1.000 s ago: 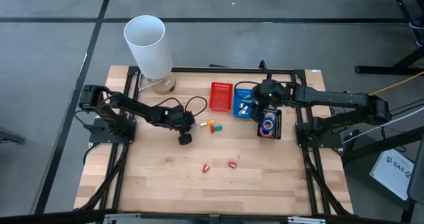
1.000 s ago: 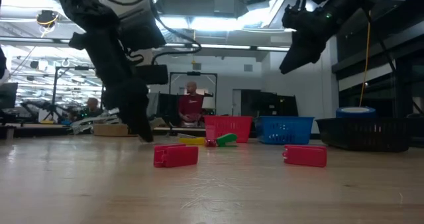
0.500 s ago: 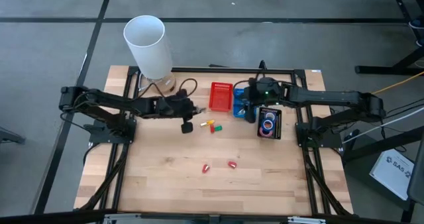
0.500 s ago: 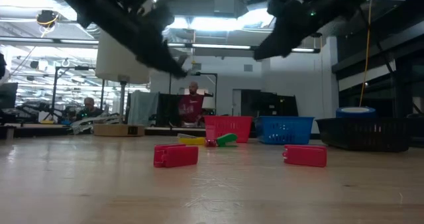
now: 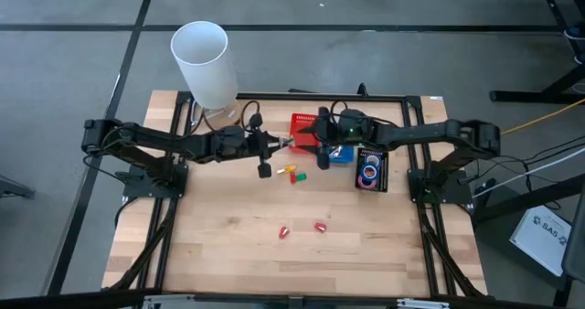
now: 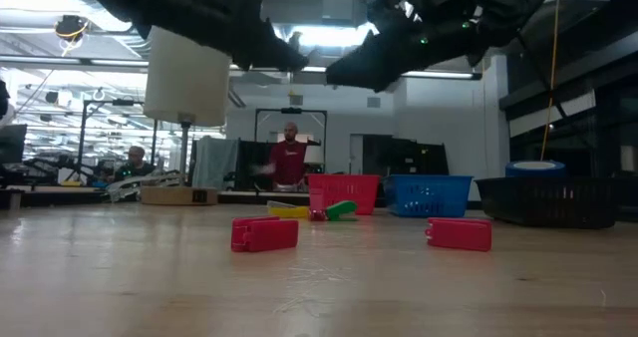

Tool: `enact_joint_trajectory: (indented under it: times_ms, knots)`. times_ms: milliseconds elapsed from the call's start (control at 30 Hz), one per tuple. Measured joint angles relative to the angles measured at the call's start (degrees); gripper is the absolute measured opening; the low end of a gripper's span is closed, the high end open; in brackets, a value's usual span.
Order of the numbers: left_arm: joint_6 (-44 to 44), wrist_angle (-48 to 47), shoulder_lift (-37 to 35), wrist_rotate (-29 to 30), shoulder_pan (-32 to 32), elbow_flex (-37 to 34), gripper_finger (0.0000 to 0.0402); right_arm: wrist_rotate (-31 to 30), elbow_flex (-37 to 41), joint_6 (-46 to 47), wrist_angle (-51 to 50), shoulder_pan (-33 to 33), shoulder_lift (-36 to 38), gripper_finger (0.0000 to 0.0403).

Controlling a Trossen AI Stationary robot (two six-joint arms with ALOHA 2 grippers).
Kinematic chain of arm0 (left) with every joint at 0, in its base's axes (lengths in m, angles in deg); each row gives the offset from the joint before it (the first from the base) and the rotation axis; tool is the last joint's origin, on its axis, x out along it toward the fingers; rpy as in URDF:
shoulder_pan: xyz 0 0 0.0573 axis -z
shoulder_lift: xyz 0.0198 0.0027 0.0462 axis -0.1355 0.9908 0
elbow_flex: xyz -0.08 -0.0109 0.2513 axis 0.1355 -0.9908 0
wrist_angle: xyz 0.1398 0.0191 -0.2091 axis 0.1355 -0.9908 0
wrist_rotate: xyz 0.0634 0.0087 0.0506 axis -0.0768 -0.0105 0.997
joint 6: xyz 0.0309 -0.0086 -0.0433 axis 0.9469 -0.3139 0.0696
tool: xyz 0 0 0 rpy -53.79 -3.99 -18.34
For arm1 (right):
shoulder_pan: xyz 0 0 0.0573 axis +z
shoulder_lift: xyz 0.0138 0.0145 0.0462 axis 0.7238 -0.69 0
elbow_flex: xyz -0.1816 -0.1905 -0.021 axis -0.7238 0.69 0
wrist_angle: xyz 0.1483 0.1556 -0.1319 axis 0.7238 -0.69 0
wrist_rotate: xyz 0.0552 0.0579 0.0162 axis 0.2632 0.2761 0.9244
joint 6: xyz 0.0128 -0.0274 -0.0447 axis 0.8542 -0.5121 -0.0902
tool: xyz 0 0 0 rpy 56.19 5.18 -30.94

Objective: Pick and place Stapler, Stapler remover, tape
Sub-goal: Put the gray staple remover into the blue bin

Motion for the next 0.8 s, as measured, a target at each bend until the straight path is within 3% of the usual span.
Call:
enact_joint_trajectory:
  times_ms: [267, 600, 800]
  knots:
    - [-0.1, 0.9, 1.5, -1.3, 0.0, 0.0, 0.0037, 5.9, 0.0, 0.0, 4.5, 0.1, -0.8, 0.0239]
    - [-1.0, 1.3, 4.5, -1.7, 0.0, 1.4, 0.0037, 6.5, 0.0, 0.0, 5.7, 0.4, -0.8, 0.0233]
    - [-0.2, 1.2, 5.7, -1.7, 0.0, 2.4, 0.0037, 6.5, 0.0, 0.0, 4.7, 0.3, -0.8, 0.0197]
